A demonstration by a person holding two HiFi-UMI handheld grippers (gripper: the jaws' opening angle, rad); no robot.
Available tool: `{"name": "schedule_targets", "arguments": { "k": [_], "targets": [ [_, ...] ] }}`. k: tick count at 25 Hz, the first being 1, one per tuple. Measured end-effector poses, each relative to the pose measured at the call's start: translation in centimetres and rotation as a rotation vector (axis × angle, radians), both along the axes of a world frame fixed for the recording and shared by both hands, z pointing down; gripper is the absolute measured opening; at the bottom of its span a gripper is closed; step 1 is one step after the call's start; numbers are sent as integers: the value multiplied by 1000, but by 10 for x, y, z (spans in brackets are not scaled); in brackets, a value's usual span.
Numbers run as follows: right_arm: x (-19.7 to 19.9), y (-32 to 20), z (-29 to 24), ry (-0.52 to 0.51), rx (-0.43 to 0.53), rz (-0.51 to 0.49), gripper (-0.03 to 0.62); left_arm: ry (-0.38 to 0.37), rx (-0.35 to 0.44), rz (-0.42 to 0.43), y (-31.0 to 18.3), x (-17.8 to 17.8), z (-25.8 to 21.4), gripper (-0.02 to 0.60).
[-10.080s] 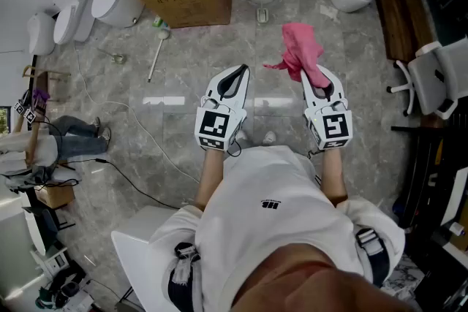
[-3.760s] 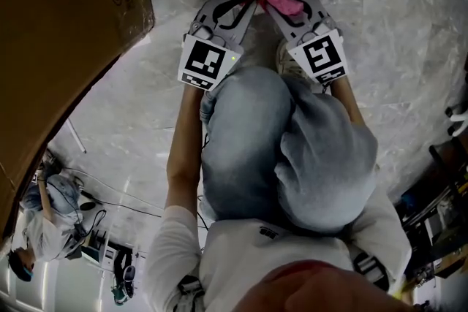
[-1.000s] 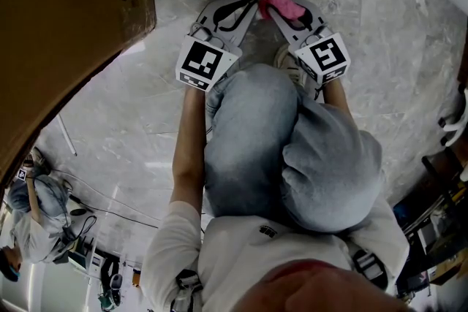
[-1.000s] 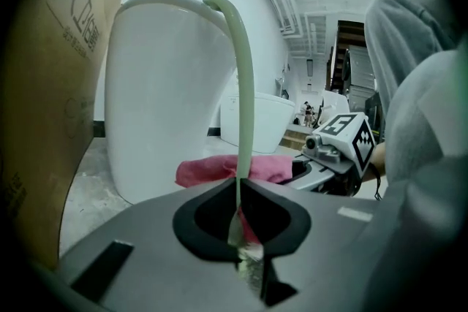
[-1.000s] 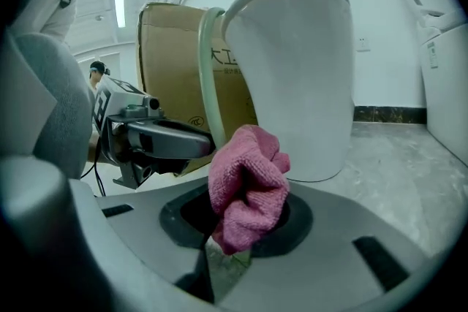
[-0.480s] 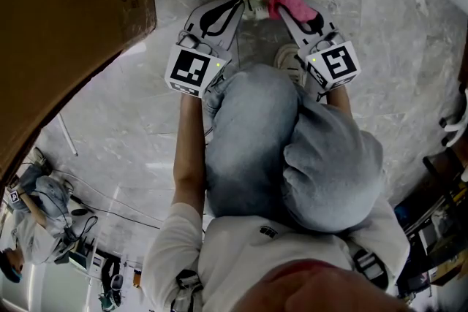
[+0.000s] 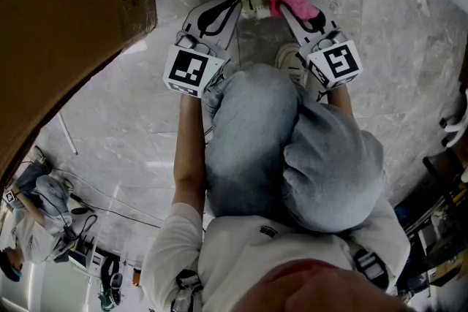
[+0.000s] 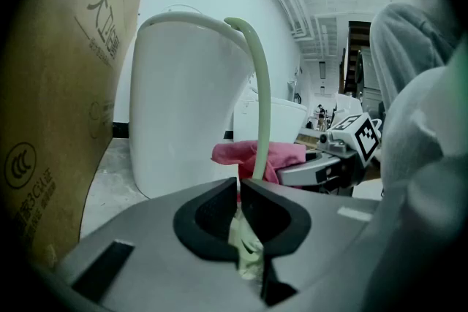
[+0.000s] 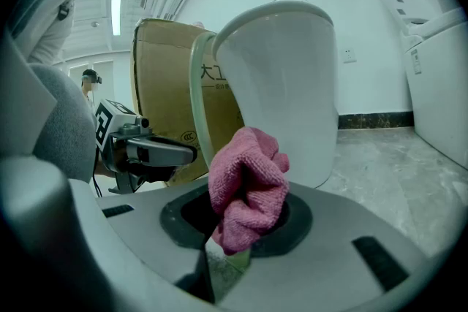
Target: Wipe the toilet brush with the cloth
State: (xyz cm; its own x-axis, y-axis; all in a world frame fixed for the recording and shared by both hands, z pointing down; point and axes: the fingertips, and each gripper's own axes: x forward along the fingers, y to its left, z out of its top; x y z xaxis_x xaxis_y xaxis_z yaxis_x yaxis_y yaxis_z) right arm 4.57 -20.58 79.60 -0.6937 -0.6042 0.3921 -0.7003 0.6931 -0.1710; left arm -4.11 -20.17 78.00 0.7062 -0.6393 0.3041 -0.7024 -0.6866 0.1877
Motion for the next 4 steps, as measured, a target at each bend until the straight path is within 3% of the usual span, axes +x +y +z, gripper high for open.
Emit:
{"name": "schedule_targets", "arguments": {
  "k": [4],
  "targets": [
    [1,0,0,-6,10,-3,77,1,1,-3,1,-1,-1,17]
  ]
}}
